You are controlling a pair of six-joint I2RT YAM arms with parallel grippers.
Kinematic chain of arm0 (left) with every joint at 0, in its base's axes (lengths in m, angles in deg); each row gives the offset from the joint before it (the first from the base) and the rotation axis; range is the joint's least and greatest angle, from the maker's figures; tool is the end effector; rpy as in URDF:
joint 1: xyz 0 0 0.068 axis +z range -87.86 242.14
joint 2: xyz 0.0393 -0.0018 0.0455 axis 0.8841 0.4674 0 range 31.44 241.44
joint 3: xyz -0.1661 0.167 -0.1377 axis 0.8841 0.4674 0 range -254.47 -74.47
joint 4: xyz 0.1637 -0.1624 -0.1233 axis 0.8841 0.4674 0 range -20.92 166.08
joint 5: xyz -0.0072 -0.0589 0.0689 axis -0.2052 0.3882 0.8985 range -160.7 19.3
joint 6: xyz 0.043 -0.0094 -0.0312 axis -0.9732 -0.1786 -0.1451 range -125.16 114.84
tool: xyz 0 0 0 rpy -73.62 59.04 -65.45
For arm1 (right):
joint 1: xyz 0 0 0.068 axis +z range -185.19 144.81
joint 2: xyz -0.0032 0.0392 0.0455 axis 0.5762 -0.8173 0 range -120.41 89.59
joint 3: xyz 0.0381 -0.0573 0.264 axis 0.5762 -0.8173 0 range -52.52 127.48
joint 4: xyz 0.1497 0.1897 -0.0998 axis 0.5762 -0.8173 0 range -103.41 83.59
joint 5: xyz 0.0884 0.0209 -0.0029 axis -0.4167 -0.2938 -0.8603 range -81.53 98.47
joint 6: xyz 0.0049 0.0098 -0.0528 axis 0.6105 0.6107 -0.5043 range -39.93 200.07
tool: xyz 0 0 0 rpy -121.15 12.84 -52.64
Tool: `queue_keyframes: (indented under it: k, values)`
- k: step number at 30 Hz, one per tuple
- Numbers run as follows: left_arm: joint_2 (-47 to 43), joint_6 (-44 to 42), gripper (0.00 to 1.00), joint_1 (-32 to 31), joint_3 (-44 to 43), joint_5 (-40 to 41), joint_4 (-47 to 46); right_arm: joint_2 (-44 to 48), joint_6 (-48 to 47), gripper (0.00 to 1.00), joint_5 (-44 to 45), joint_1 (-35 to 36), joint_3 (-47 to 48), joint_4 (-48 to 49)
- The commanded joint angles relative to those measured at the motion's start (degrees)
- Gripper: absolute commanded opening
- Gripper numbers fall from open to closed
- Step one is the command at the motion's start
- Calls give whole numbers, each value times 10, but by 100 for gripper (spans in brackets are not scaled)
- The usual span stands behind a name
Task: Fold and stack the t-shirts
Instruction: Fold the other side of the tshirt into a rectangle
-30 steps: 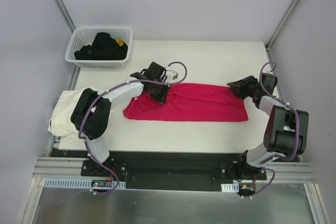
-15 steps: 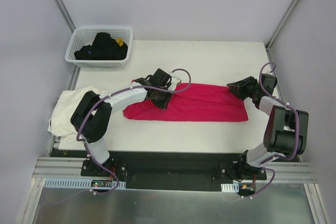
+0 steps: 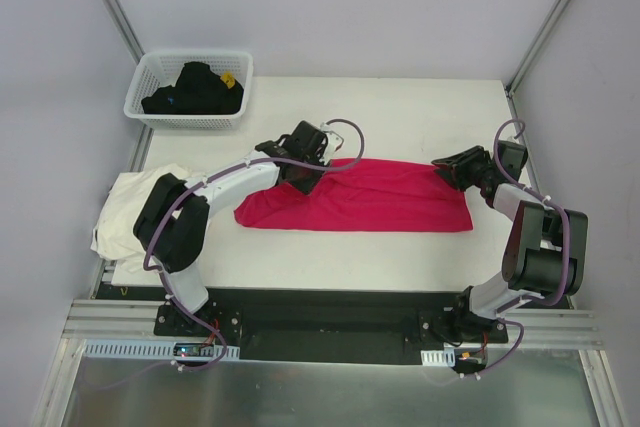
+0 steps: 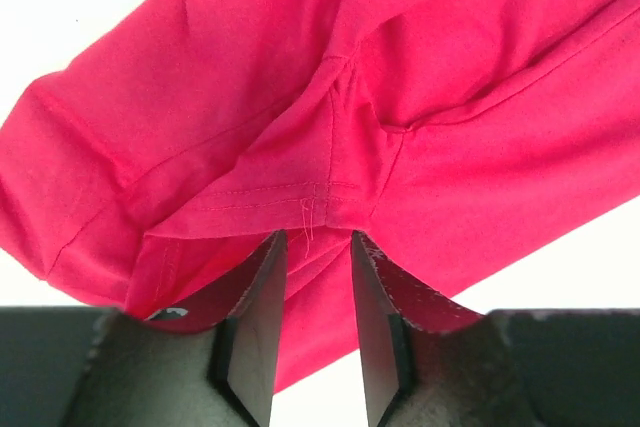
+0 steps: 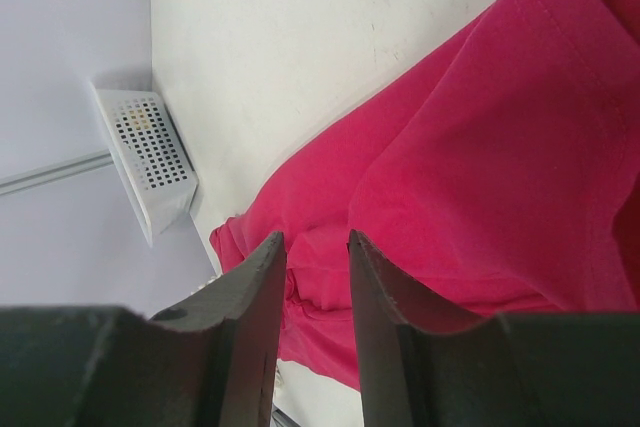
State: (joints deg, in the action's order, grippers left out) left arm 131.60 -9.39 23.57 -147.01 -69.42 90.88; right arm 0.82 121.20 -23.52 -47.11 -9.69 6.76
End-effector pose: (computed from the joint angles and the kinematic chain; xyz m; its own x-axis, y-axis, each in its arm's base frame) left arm 0.2998 -0.2380 0.2297 -0.5472 0.5305 -0.6474 0.6540 0.7537 0.0649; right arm 0.3125 -0.0468 0.1867 -0.5703 0.6905 -0.4449 0.1518 0.6209 0.7690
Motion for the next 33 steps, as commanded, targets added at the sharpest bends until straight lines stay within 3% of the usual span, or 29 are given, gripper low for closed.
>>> queue_keyframes:
  k: [1,5,8,27,33]
  values:
    - [4,-17,38,-1,-24,32,5,-2,-2,34,-8,-4,6,19]
    - [3,-24,57,-1,-17,37,5,-1,-2,34,-8,-5,6,19]
    - [3,-26,64,-2,-16,34,5,-1,-3,34,-7,-5,6,19]
    - [57,-17,56,-2,-36,12,6,-6,-4,34,-9,-9,5,21]
    - [73,-17,49,-3,-48,2,5,-9,-3,33,-11,-13,5,23]
